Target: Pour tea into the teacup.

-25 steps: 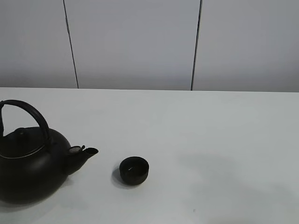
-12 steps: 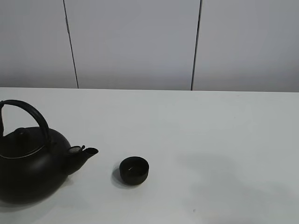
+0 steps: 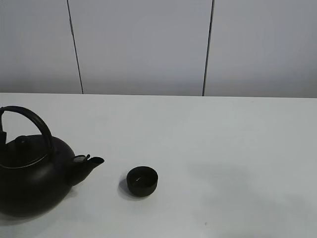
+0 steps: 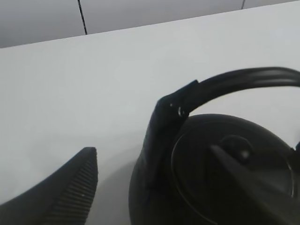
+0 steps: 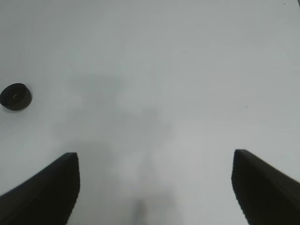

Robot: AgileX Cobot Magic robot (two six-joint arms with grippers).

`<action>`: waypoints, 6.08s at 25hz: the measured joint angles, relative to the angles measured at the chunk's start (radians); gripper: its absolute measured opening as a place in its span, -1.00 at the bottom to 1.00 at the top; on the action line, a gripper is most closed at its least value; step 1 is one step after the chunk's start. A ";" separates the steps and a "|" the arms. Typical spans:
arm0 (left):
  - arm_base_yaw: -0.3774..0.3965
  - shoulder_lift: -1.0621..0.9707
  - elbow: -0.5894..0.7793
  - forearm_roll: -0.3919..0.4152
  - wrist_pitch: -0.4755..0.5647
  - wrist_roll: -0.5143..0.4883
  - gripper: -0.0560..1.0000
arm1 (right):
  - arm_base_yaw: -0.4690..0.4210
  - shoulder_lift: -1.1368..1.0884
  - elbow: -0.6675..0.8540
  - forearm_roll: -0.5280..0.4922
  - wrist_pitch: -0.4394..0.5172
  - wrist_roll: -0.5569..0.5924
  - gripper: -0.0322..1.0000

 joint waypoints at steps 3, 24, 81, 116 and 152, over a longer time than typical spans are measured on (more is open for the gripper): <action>0.007 0.078 -0.001 -0.002 -0.082 0.012 -0.01 | 0.000 0.000 0.000 0.000 0.000 0.000 0.24; 0.009 0.176 -0.086 -0.024 -0.140 0.033 -0.65 | 0.000 0.000 0.000 0.002 -0.001 0.000 0.24; -0.278 -0.172 -0.302 -0.133 0.457 0.140 -0.67 | 0.000 0.000 0.000 0.003 -0.001 0.000 0.24; -0.288 -0.129 -0.319 -0.157 0.494 0.172 -0.68 | 0.000 -0.001 0.000 0.004 0.000 0.000 0.24; -0.360 -0.129 -0.391 -0.203 0.593 0.207 -0.68 | 0.000 -0.001 0.000 0.007 -0.002 0.000 0.24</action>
